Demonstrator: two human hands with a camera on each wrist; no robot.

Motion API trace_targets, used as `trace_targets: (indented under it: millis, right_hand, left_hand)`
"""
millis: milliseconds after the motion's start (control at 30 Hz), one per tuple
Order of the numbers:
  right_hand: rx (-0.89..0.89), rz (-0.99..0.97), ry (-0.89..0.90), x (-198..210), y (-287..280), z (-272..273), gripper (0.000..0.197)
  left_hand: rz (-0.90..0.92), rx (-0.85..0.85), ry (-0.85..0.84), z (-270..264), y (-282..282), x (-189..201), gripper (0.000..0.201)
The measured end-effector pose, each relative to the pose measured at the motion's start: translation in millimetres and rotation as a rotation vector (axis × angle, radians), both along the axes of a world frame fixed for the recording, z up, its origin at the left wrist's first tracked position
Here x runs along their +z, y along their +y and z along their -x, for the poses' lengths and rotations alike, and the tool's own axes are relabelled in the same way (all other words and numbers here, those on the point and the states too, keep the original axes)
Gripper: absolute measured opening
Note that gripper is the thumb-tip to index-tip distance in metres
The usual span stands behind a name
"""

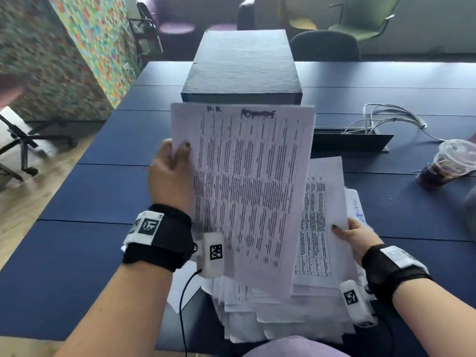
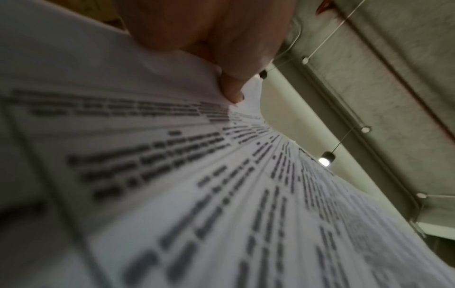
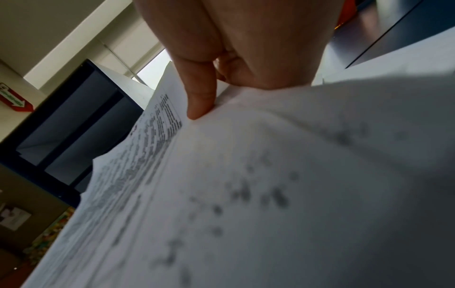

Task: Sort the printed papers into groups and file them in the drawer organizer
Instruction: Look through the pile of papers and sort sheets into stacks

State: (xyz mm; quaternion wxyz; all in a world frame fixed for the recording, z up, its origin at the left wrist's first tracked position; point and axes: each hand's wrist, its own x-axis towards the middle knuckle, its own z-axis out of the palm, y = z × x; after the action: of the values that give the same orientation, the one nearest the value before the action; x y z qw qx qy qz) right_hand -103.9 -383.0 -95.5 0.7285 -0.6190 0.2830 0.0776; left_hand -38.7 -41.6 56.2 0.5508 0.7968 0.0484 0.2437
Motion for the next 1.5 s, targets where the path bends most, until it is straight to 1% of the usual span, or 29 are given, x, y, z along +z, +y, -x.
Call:
trace_targets:
  millis: [67, 133, 167, 233, 267, 333, 400, 533, 633, 700, 733, 767, 833, 867, 900, 933, 1000, 1067, 1100, 1133, 1167, 1200, 1267, 1300, 1333, 1400, 1467, 1500]
  right_hand:
    - [-0.001, -0.07, -0.04, 4.6, 1.4, 0.6, 0.02]
    - [0.01, -0.157, -0.101, 11.4, 4.5, 2.4, 0.015]
    - [0.034, -0.192, -0.135, 15.5, 7.1, 3.2, 0.026]
    - [0.091, -0.197, -0.161, 20.1, 11.1, 3.8, 0.075]
    - [0.103, -0.204, -0.169, 21.9, 13.9, 4.0, 0.088]
    - [0.135, -0.229, -0.195, 21.9, 17.3, 3.2, 0.095]
    - [0.146, -0.246, -0.199, 23.8, 21.4, 3.0, 0.094]
    - [0.167, -0.224, -0.198, 23.0, 23.6, 3.9, 0.094]
    - [0.179, -0.212, -0.185, 23.5, 23.8, 3.9, 0.093]
    - [0.18, -0.187, -0.174, 25.7, 26.3, 4.4, 0.091]
    - [0.168, -0.173, -0.164, 26.3, 27.8, 4.1, 0.086]
    - [0.138, -0.178, -0.154, 25.0, 29.6, 3.0, 0.073]
    - [0.059, -0.186, -0.123, 24.5, 34.0, 2.0, 0.039]
    - [0.031, -0.161, -0.105, 24.1, 35.6, 1.3, 0.034]
    - [0.035, -0.115, -0.093, 23.3, 37.0, 0.7, 0.035]
    - [0.08, -0.032, -0.077, 24.9, 39.0, 0.4, 0.034]
    - [0.203, 0.151, -0.039, 24.6, 39.5, 0.0, 0.026]
    - [0.23, 0.25, 0.005, 16.9, 33.6, -1.3, 0.022]
    - [0.213, 0.288, 0.031, 11.3, 29.2, -2.6, 0.024]
    - [0.196, 0.317, 0.051, 5.9, 24.7, -3.9, 0.025]
    - [0.182, 0.338, 0.07, 1.0, 20.9, -5.6, 0.027]
    - [0.18, 0.358, 0.086, -4.1, 16.8, -6.9, 0.029]
    - [0.187, 0.394, 0.129, -14.7, 8.3, -8.6, 0.03]
    - [0.192, 0.401, 0.145, -19.6, 4.1, -9.5, 0.03]
    - [0.195, 0.403, 0.156, -21.9, 1.8, -9.2, 0.03]
    - [0.2, 0.409, 0.18, -22.9, 1.2, -9.7, 0.028]
    - [0.204, 0.434, 0.196, -19.4, 3.9, -9.8, 0.025]
    - [0.198, 0.44, 0.203, -17.8, 4.8, -9.8, 0.023]
  left_hand:
    - [0.043, -0.041, 0.059, -0.9, -6.5, -16.6, 0.019]
    - [0.055, -0.057, 0.132, -2.9, -12.9, -35.4, 0.015]
    - [0.073, -0.06, 0.185, -4.3, -15.7, -45.0, 0.014]
    - [0.132, -0.068, 0.302, -6.2, -21.7, -61.5, 0.021]
    - [0.14, -0.077, 0.36, -6.5, -24.4, -68.1, 0.023]
    - [0.099, -0.1, 0.454, -5.1, -30.9, -75.9, 0.029]
    - [0.066, -0.102, 0.523, -4.0, -36.9, -78.7, 0.031]
    - [0.038, -0.077, 0.586, -1.7, -45.4, -83.6, 0.032]
    - [0.115, -0.099, 0.652, 0.7, -46.3, -94.1, 0.037]
    - [0.208, -0.09, 0.657, 3.1, -46.2, -99.5, 0.032]
    - [0.255, -0.065, 0.65, 4.2, -47.0, -101.8, 0.03]
    - [0.294, -0.036, 0.648, 4.6, -48.2, -104.7, 0.03]
    - [0.341, 0.013, 0.643, 4.7, -50.7, -108.4, 0.035]
    - [0.343, 0.021, 0.637, 3.7, -51.0, -110.2, 0.035]
    - [0.323, 0.012, 0.635, 3.0, -51.0, -112.0, 0.033]
    - [0.27, -0.034, 0.641, 2.4, -50.2, -113.3, 0.029]
    - [0.191, -0.169, 0.665, 0.9, -48.4, -119.1, 0.022]
    - [0.168, -0.255, 0.704, 0.1, -43.9, -122.2, 0.018]
    - [0.183, -0.257, 0.718, -2.1, -38.9, -125.3, 0.017]
    - [0.184, -0.225, 0.731, -4.4, -31.9, -127.4, 0.017]
    - [0.125, -0.177, 0.737, -7.1, -22.1, -130.4, 0.017]
    - [-0.006, -0.115, 0.76, -9.2, -10.4, -132.7, 0.016]
    - [-0.28, -0.005, 0.848, -10.1, 16.5, -140.0, 0.02]
    - [-0.361, 0.016, 0.895, -9.0, 27.2, -143.7, 0.02]
    - [-0.395, 0.007, 0.937, -6.5, 34.9, -145.1, 0.02]
    - [-0.343, -0.046, 0.979, -1.2, 41.0, -145.6, 0.026]
    - [-0.273, -0.119, 1.011, 3.8, 40.0, -145.8, 0.042]
    - [-0.28, -0.144, 1.033, 5.0, 37.4, -145.7, 0.049]
